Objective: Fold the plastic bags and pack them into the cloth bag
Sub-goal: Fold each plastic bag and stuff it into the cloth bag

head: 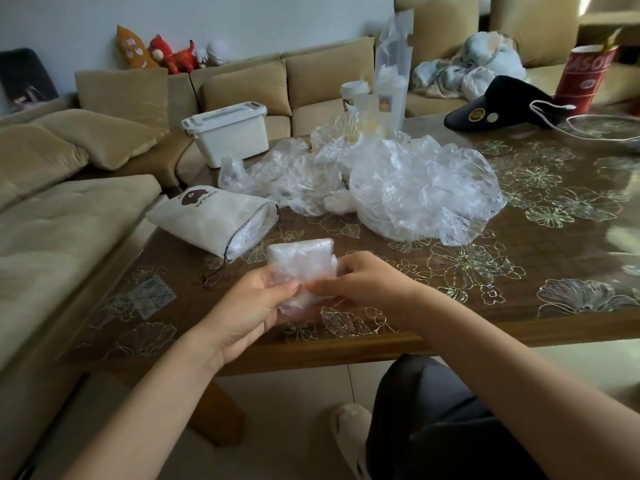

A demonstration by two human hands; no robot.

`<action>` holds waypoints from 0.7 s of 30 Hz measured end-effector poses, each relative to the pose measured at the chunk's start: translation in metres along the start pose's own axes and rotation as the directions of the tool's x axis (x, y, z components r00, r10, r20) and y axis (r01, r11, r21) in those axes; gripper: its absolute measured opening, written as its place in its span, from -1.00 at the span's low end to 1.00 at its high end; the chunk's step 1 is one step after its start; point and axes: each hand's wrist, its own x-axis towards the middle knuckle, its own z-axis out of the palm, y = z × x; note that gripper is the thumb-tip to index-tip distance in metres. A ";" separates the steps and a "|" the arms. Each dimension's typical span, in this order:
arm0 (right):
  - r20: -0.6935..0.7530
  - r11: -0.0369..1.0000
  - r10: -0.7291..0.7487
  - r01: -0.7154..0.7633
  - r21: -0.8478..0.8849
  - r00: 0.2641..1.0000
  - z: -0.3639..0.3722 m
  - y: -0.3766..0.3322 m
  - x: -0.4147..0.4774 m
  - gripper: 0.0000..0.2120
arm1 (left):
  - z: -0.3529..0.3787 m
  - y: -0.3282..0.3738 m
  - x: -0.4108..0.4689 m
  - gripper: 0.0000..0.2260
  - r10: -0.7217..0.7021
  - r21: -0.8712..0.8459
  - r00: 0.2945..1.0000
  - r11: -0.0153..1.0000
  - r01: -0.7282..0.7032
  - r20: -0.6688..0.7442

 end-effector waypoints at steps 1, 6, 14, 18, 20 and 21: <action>-0.012 0.998 0.008 -0.007 0.061 1.000 -0.001 0.000 0.001 -0.83 | -0.002 0.001 0.000 -0.75 -0.011 -0.044 1.000 0.999 0.011 -0.001; 0.012 0.967 0.121 -0.121 0.224 0.993 -0.009 0.004 0.006 -0.55 | -0.001 0.006 -0.001 -0.65 -0.048 -0.222 0.995 0.973 0.067 0.087; 0.094 0.894 0.052 -0.088 0.440 0.994 -0.013 0.008 0.016 -0.66 | 0.000 0.003 -0.003 -0.67 -0.118 -0.363 0.986 0.919 0.154 0.119; 0.088 0.917 0.054 -0.084 0.390 0.995 -0.006 0.006 0.024 -0.50 | -0.009 -0.002 -0.003 -0.63 -0.149 -0.467 0.983 0.865 0.181 0.105; 0.072 0.933 0.032 -0.055 0.355 0.997 -0.004 0.003 0.026 -0.48 | -0.018 -0.003 -0.004 -0.59 -0.184 -0.504 0.979 0.839 0.204 0.091; 0.079 0.946 0.014 -0.039 0.323 0.997 -0.001 0.002 0.030 -0.47 | -0.023 -0.004 -0.005 -0.57 -0.189 -0.510 0.979 0.836 0.201 0.076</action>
